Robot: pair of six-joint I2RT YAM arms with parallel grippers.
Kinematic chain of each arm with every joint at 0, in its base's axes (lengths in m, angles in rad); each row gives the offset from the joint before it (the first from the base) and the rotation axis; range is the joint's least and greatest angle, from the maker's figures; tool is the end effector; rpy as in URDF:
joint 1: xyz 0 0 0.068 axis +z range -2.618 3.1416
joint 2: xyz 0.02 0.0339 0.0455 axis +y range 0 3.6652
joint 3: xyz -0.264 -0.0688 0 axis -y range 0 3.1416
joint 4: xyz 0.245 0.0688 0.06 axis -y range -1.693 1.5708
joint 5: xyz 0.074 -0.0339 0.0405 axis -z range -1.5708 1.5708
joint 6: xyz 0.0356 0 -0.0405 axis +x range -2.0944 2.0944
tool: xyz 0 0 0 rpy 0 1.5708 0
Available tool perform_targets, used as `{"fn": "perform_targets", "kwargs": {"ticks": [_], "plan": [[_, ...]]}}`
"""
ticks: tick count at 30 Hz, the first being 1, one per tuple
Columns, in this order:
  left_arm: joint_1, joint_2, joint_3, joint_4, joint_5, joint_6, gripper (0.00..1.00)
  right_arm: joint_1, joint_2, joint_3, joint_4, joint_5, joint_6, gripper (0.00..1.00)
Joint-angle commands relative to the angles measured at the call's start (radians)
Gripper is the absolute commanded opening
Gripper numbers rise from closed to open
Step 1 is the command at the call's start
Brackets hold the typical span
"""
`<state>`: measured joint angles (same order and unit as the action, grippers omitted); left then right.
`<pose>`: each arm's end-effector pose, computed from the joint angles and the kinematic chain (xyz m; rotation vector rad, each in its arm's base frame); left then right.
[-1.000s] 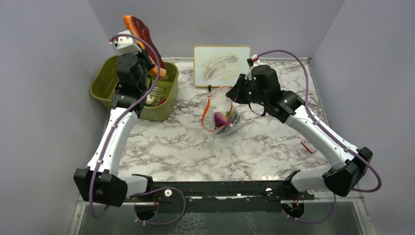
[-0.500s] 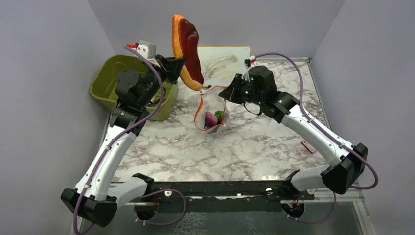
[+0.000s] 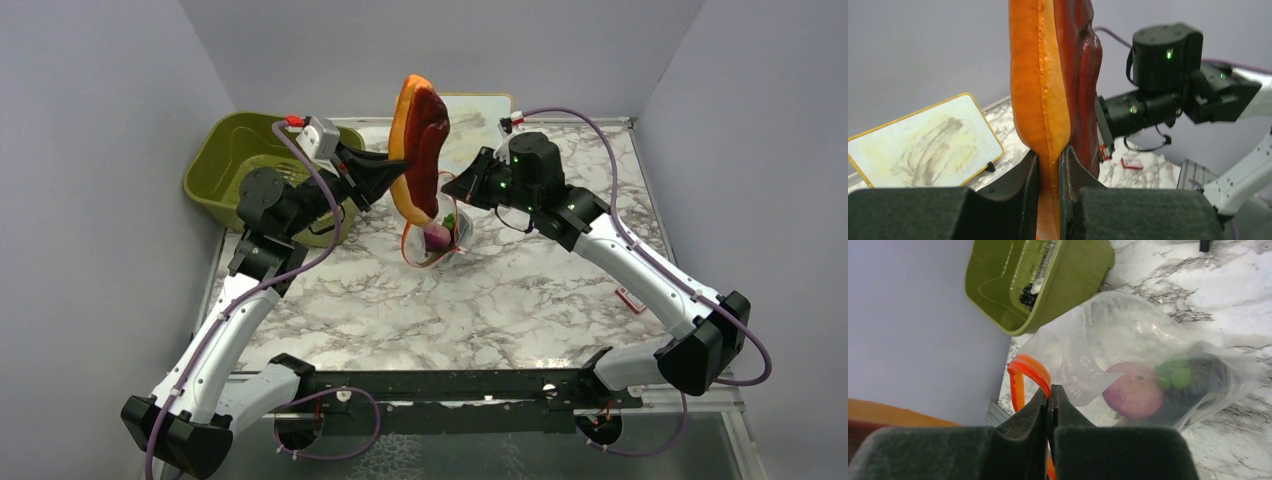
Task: Place the food in the zip-top bag and seal the zipper
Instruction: Place the fake food in the zipper food storage bag.
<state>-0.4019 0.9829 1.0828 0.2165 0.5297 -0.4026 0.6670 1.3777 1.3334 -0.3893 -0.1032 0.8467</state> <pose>0.1871 -0.0991 0.4499 0.4793 1.2824 -1.0126 0.2460 0.1984 0.3757 0.1233 2.1659 1.0327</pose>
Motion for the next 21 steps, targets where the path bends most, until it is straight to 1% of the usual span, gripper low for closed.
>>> {"fn": "perform_targets", "kwargs": {"ticks": [1,6,8,11,14,18,21], "plan": [[-0.011,-0.044,-0.069,0.084,0.136,0.128,0.0,-0.002,-0.054,-0.022,0.077,-0.09,0.026,0.01],[-0.018,-0.031,-0.143,0.158,0.256,0.264,0.0,-0.001,-0.061,-0.065,0.1,-0.201,0.048,0.01],[-0.019,-0.024,-0.152,0.175,0.291,0.313,0.0,-0.002,-0.066,-0.083,0.112,-0.221,0.051,0.01],[-0.029,-0.009,-0.152,0.215,0.397,0.372,0.0,-0.002,-0.072,-0.093,0.118,-0.234,0.047,0.01],[-0.04,0.012,-0.155,0.231,0.474,0.455,0.0,-0.001,-0.069,-0.081,0.111,-0.253,0.031,0.01],[-0.041,0.026,-0.181,0.233,0.51,0.565,0.0,-0.002,-0.077,-0.064,0.086,-0.273,0.022,0.01],[-0.041,0.034,-0.206,0.233,0.555,0.635,0.0,-0.003,-0.089,-0.073,0.1,-0.321,0.031,0.01]]}}
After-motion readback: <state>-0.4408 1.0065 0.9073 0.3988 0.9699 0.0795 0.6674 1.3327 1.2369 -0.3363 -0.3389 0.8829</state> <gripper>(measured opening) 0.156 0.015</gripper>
